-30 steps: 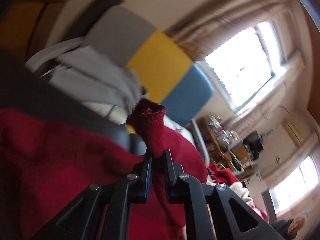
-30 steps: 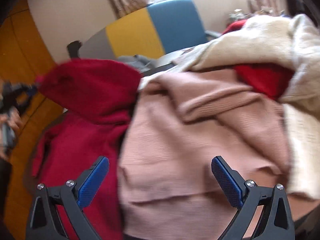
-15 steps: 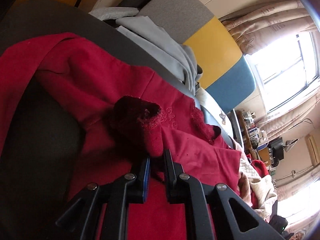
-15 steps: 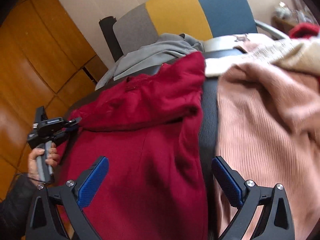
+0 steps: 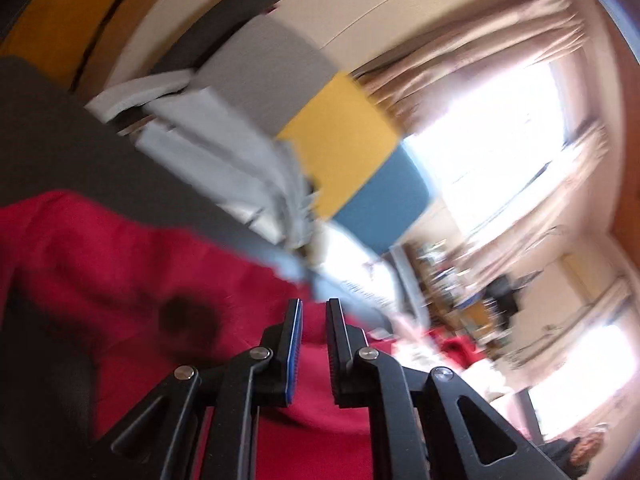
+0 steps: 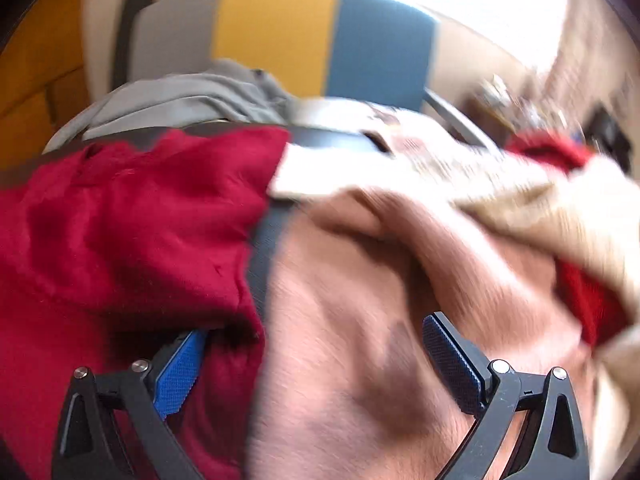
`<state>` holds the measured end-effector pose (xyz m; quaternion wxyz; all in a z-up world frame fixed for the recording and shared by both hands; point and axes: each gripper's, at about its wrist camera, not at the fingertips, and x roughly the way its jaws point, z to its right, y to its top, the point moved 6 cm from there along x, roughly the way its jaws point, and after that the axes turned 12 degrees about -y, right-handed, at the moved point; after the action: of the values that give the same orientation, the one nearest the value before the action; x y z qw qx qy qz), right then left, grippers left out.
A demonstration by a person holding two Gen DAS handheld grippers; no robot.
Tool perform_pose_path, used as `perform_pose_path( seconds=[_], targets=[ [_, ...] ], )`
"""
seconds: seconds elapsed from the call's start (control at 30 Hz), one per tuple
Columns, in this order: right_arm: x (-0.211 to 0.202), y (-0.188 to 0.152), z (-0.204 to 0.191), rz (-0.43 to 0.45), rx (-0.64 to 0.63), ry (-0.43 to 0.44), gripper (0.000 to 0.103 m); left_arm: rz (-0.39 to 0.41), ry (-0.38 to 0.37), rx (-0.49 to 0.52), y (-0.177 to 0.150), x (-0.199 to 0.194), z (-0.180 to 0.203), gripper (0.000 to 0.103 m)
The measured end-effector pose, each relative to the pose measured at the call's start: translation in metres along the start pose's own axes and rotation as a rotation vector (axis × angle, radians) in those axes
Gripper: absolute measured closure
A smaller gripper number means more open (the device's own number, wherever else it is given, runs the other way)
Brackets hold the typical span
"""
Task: Fold clothes
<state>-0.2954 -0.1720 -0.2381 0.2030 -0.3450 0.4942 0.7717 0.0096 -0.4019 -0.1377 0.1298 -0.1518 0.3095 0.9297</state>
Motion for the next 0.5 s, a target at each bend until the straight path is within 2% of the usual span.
perform_pose_path(
  seconds=[0.07, 0.13, 0.2, 0.27, 0.33, 0.43, 0.5],
  targets=[
    [-0.002, -0.008, 0.012, -0.018, 0.04, 0.046, 0.0, -0.064, 0.122, -0.042, -0.024, 0.003, -0.037, 0.094],
    [-0.01, -0.015, 0.019, -0.02, 0.032, 0.12, 0.0, -0.083, 0.203, -0.089, -0.037, -0.005, -0.067, 0.094],
    [-0.016, -0.02, 0.024, -0.015, -0.002, 0.147, 0.0, -0.058, 0.226, -0.09, -0.035, -0.017, -0.076, 0.09],
    [-0.023, -0.02, 0.03, -0.005, -0.007, 0.173, 0.0, -0.043, 0.244, -0.032, -0.025, -0.022, -0.068, 0.085],
    [-0.033, -0.012, 0.035, 0.023, 0.018, 0.231, 0.0, -0.087, 0.264, 0.093, -0.014, -0.012, -0.05, 0.079],
    [-0.049, 0.012, 0.034, 0.055, 0.055, 0.346, 0.0, -0.221, 0.343, 0.346, -0.009, 0.03, -0.02, 0.075],
    [-0.051, 0.024, 0.027, 0.052, 0.069, 0.413, 0.0, -0.335, 0.354, 0.507, -0.017, 0.06, -0.004, 0.075]
  ],
)
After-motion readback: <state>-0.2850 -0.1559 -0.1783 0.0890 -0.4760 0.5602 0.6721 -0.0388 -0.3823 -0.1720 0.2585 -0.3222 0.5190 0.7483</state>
